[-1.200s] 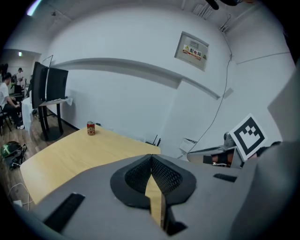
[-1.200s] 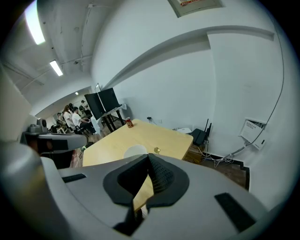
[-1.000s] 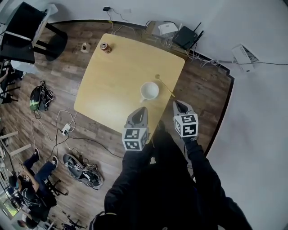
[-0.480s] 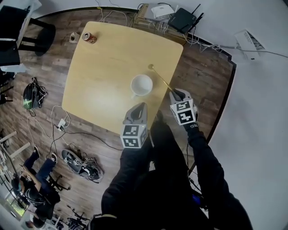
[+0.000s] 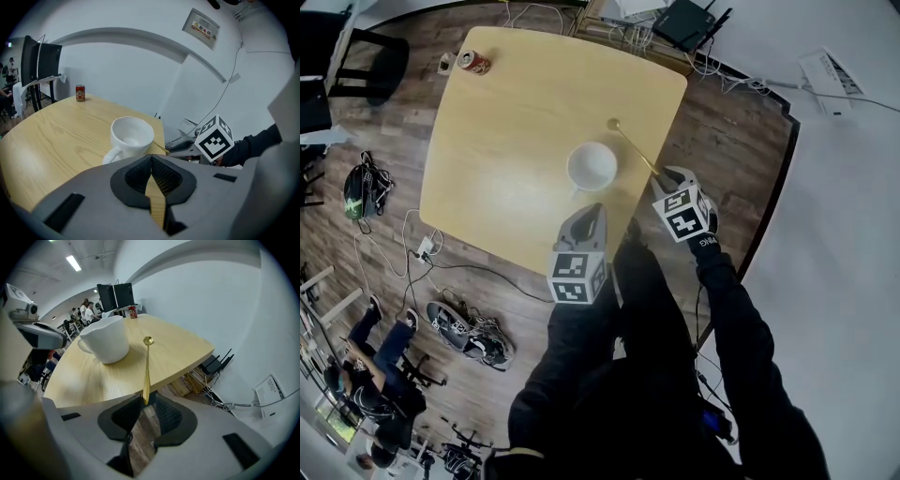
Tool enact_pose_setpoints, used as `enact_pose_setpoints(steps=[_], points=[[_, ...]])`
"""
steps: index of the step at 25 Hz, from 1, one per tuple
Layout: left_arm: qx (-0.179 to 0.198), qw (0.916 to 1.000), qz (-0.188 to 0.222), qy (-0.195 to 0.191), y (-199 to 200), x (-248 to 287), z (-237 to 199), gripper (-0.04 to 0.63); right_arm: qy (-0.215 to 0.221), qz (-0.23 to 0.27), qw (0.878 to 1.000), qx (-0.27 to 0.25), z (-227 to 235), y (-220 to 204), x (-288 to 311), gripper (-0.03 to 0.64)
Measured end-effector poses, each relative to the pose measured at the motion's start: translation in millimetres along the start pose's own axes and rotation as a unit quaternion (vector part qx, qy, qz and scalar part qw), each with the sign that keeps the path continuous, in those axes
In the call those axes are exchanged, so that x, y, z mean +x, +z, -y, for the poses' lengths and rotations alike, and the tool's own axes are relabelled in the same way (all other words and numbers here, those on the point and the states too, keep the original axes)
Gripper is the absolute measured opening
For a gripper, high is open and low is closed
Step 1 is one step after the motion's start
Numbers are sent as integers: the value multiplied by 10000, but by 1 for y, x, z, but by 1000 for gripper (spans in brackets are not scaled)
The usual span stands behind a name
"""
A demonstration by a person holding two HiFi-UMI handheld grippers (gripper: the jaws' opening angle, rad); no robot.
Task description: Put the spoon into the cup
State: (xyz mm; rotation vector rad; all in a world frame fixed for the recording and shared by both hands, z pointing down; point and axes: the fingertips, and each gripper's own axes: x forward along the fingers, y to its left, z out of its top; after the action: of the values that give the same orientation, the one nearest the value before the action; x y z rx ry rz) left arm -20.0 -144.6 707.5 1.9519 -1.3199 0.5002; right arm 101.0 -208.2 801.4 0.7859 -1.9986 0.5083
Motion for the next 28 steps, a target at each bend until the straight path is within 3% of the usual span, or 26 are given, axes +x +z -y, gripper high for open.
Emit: enact_pose_setpoints(steps=[5,8,14,20,28], points=[[-49,10000,5,31,-4,-2,-3,34,88,-83,9996,-256,-1,-1,8,109],[-50,10000,-1,67,-5,-3,-4,32,73,-16,9995,-312,0,2,7,46],[-42,9999,38,98,-2,-8,-3,34,63,90,9994,-326,-1,6,-6,41],[-42,9998,149,143,9,-17,-1,32,-83,258,9994,-234,1,16,-35,40],[1,9989,390,255,35,-40,-8,34,-44,491,9971,-586,-19,54,-94,40]])
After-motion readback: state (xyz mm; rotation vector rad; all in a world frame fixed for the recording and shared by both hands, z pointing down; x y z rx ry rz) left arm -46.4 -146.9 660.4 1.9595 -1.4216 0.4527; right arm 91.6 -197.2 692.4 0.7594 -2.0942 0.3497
